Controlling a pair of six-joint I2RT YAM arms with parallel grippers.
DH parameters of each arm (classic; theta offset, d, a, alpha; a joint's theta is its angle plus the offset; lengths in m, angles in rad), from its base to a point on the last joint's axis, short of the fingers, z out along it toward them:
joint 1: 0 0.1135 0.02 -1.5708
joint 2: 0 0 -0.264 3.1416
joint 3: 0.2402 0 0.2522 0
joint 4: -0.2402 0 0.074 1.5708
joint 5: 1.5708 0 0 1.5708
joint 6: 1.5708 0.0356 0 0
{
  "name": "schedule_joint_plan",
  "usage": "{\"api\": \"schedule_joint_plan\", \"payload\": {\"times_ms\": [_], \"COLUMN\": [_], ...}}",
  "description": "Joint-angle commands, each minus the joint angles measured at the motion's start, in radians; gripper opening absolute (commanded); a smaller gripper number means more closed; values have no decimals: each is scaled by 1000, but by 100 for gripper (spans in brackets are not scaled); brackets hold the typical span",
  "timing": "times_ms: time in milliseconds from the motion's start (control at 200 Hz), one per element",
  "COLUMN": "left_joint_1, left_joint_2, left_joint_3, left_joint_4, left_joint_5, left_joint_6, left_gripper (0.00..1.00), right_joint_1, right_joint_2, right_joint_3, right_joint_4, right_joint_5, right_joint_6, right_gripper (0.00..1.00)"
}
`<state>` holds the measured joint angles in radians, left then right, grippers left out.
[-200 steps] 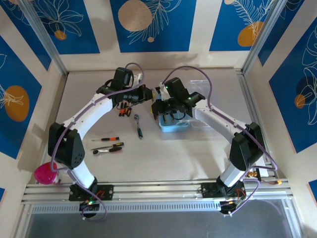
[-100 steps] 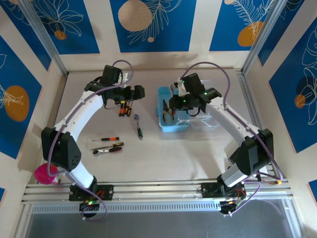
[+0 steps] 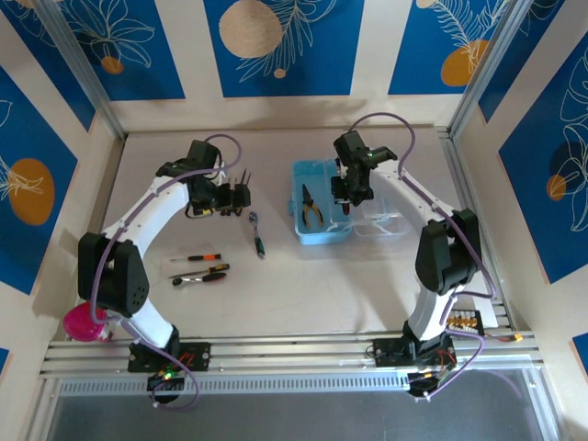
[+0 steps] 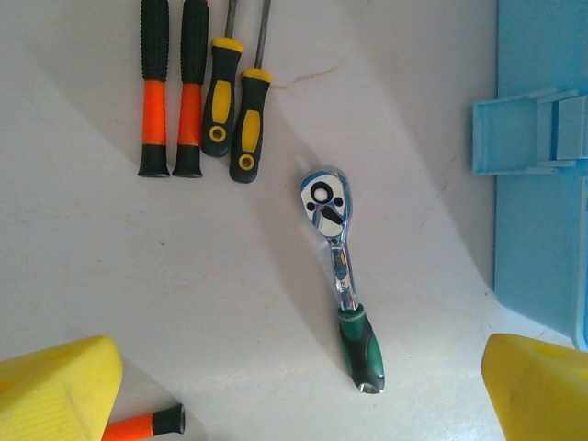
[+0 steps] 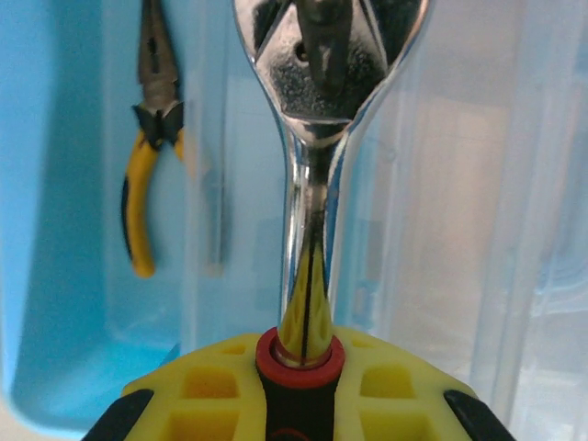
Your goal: Pack the tool kit
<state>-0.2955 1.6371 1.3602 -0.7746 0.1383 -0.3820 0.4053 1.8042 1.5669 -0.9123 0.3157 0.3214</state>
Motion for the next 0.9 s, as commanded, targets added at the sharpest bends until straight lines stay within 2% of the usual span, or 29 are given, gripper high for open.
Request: {"api": "schedule_joint_plan", "payload": {"times_ms": [0,265,360,620,895], "left_joint_1": [0,0,1,0,1], "left_joint_2": [-22,-13,-11,-1,23], "left_joint_3": [5,14,17,16,16], "left_joint_4": [-2,-4,-7,-12,-20], "left_joint_5": [-2,2,3,-15,-45], "left_joint_6": [18,22,23,31,40], "left_gripper": [100,100,100,100,100], "right_joint_1": [-1,18,22,33,44], "right_joint_2": [34,112,128,141,108], "right_joint_3": [86,157,171,193,240], "right_joint_4": [-58,-107,-120,-130,-154], "right_joint_5": [119,198,213,227,223], "right_joint_6": [-11,8,12,-8,-31], "right_gripper": [0,0,3,23,33]}}
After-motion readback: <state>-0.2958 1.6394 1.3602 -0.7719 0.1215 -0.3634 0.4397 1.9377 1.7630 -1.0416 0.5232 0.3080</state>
